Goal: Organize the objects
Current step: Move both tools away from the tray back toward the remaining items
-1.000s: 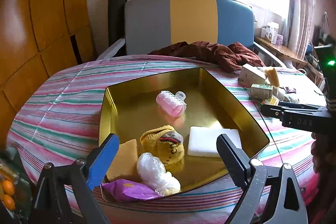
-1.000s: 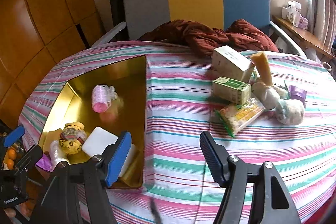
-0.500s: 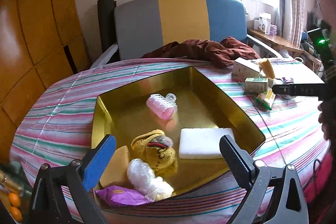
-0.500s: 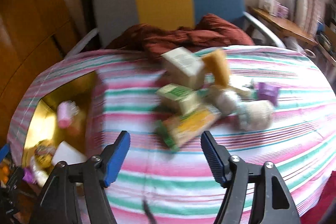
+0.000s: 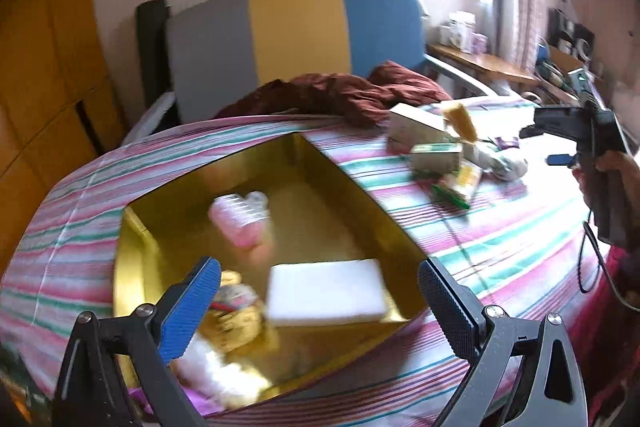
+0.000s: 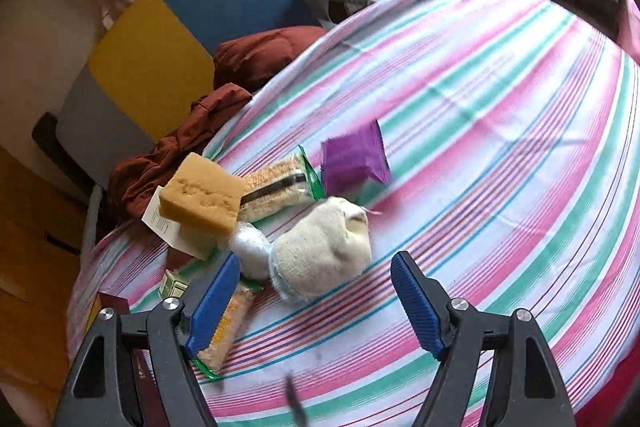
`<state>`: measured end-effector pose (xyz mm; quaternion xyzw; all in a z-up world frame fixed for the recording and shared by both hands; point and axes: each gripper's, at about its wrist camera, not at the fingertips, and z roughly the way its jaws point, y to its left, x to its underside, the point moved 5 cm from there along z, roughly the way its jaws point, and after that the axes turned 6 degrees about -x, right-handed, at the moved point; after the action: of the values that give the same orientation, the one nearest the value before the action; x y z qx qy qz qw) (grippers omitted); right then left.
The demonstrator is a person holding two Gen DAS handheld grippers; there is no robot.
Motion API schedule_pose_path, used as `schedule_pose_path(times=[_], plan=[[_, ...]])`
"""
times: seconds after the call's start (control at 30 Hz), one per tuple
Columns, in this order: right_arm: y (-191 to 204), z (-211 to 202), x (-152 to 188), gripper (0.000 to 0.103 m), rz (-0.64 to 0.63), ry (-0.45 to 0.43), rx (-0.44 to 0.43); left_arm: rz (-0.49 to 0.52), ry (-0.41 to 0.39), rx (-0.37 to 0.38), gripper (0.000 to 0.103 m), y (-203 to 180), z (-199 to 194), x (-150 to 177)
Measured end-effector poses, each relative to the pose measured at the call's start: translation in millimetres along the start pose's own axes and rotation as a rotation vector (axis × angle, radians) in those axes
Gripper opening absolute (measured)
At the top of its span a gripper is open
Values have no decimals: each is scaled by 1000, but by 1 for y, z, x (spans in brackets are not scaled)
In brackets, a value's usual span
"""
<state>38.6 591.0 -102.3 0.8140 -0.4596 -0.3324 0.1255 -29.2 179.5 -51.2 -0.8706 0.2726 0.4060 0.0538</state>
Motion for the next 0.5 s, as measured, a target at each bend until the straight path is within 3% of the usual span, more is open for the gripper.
schedule_pose_path(times=[0.27, 0.5], plan=[[-3, 5, 6, 79, 49, 45, -68, 83, 28, 126, 100, -61, 20, -33], [-6, 7, 7, 79, 85, 70, -100, 27, 139, 246, 100, -91, 51, -53]])
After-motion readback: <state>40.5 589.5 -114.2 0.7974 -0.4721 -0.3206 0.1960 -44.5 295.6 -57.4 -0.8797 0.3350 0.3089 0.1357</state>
